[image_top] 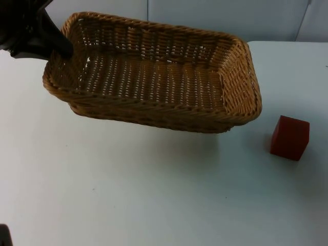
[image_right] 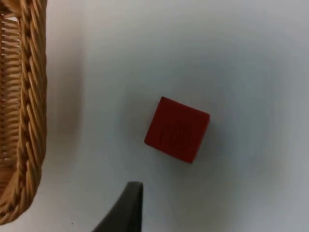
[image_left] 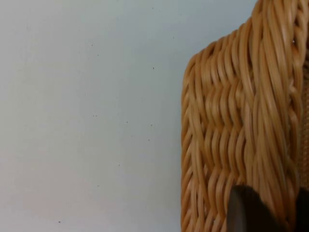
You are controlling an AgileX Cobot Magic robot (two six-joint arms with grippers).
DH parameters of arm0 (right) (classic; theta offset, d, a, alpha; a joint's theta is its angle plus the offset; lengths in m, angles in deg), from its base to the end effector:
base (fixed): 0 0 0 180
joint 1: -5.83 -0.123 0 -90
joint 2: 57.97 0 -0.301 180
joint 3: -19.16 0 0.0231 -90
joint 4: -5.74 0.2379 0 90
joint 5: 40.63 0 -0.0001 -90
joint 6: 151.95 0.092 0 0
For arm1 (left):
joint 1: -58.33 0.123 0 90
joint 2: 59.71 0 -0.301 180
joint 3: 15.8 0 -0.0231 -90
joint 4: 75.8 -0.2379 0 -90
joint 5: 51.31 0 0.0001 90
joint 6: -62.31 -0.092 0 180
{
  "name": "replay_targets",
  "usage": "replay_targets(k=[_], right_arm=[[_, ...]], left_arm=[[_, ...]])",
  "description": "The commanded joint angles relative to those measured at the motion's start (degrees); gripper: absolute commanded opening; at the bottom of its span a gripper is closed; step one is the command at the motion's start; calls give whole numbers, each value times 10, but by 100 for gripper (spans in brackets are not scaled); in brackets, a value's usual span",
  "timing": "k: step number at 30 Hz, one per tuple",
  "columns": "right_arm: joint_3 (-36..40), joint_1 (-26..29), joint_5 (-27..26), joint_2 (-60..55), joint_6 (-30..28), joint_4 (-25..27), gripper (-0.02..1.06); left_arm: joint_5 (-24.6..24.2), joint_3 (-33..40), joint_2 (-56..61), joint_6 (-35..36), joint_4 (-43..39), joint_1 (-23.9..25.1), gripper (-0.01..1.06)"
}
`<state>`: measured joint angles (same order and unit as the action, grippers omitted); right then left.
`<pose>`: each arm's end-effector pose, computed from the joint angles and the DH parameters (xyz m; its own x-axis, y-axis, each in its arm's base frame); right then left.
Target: Pick up the basket with the left hand and place the cube into the basket with the right hand.
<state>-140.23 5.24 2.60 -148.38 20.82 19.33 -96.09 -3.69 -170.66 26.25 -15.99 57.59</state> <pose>0.2729 0.0176 0.2790 -0.8973 0.0383 -0.4397 -0.0390 0.9855 0.1653 0.3557 -0.0607 0.2308 -0.9147 -0.1882 -0.3576 0.0908 0.7666 -0.6357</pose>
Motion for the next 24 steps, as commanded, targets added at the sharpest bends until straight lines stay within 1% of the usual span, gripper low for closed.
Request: replay_targets(k=[1,6,8,10,11,12,14,16,19,22,24], right_arm=[[-6,-2,-21,-22,11,9,105],[-6,-2,-44,-77,11,31,105],[-6,-2,-50,-92,11,32,105],[-6,-10,-65,-121,11,34,105],[-6,-14,-81,-142,11,34,105],[-6,-14,-81,-142,11,34,105],[-6,-22,-101,-165,11,35,105],[-6,-27,-120,-186,9,46,105],[-6,-34,-133,-202,7,51,105],[-6,-46,-155,-222,-22,67,105],[-7,-49,-162,-227,-28,71,105]], left_arm=[[-6,-5,9,1,25,1,0],[-6,-5,9,1,25,1,0],[-6,-5,9,1,25,1,0],[-6,-5,9,1,25,1,0],[-6,-5,9,1,25,1,0],[-6,-5,9,1,25,1,0],[-6,-5,9,1,25,1,0],[-6,-5,9,1,25,1,0],[-6,-5,9,1,25,1,0],[-6,-5,9,1,25,1,0],[-6,-5,9,1,25,1,0]])
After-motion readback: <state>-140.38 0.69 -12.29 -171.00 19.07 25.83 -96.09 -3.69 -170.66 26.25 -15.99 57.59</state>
